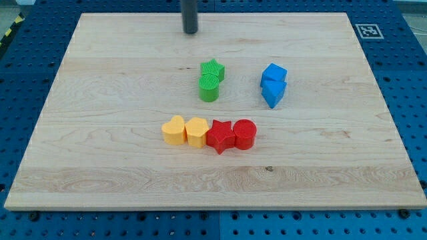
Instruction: Slide yellow hexagon into the red star
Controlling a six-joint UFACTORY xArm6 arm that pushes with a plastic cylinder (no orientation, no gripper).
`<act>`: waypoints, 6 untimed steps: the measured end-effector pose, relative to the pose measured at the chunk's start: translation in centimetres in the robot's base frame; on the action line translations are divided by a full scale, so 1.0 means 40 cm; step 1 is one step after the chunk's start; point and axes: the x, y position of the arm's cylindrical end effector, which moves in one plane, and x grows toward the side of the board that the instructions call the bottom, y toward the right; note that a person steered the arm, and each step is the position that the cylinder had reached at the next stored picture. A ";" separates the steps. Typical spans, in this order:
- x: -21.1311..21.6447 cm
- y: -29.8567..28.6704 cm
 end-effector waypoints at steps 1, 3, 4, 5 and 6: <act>0.159 -0.037; 0.512 0.013; 0.576 0.102; 0.539 0.151; 0.465 0.144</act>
